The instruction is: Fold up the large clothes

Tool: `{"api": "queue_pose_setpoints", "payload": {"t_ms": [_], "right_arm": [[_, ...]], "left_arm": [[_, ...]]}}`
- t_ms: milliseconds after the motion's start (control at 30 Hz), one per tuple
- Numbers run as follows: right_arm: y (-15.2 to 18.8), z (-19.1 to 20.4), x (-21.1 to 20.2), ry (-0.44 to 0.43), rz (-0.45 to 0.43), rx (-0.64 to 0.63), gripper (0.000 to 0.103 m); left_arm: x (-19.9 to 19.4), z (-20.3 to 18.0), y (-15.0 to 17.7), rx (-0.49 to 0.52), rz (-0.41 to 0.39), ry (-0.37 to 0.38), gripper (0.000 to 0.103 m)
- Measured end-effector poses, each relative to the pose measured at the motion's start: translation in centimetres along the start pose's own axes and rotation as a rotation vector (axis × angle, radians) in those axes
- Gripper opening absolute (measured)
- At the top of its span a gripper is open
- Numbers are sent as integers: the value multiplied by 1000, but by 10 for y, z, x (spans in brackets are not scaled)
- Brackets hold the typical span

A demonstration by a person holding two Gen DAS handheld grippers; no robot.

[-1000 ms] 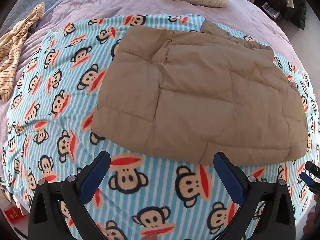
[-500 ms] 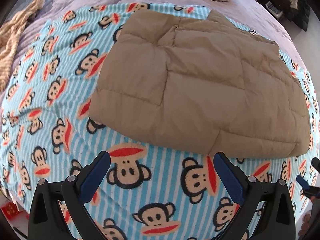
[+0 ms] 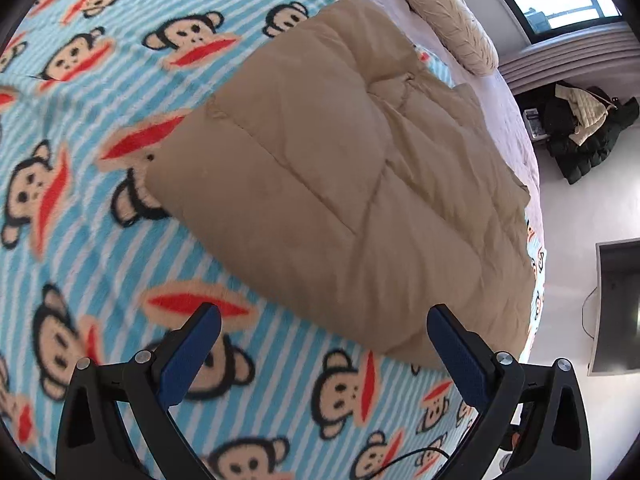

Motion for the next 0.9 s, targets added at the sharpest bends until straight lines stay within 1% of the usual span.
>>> {"api": "queue_pose_setpoints", "payload": {"t_ms": [233,367,467,500,533,567,600,633,700,733,767,833,900], "right_arm": [[-14,-2,28,-105,10,22,103],[-25,-1,50,-156,12,29,103],[-40,4,63,-182,-16,25,102],[-44,6,65,-187,-26,24,102],[-49,8,67,-184,-36,31,99],[-51,7,67,-177,-40,44,86],[-53,4,68,-162,-39,68,57],[-52,2,69,-154,-30,85,48],[-51,4,66,-156,-33,77,30],[-49,8,64,-157,-31,62,28],[-48,11,61,-156,-28,47,25],[-46,17,56,-162,-21,30,23],[-43,25,47,-178,-6,8,22]], "left_arm": [[26,-8,-29,-12,-32,54,103],[41,-7,-50,-47,-42,65,103],[53,-6,-60,-86,-56,53,103],[54,-6,-64,-99,-62,44,98],[54,-8,-67,-101,-71,37,77],[54,-10,-68,-93,-67,48,65],[51,-14,-68,-84,-63,72,45],[46,-19,-68,-63,-69,79,32],[34,-31,-67,7,-96,52,21],[26,-36,-66,47,-112,40,19],[18,-40,-64,72,-122,37,19],[-1,-49,-55,119,-149,39,19],[-15,-51,-46,140,-160,38,19]]}}
Point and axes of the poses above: each gripper's, at about its wrist camera, not at the fingertips, and x roughly the way its jaws point, z to its left, y to its underside, the point moved 8 cm from there along x, roughly the way its jaws point, and after that the axes turned 11 degrees about -y, right-handed, at the moved point
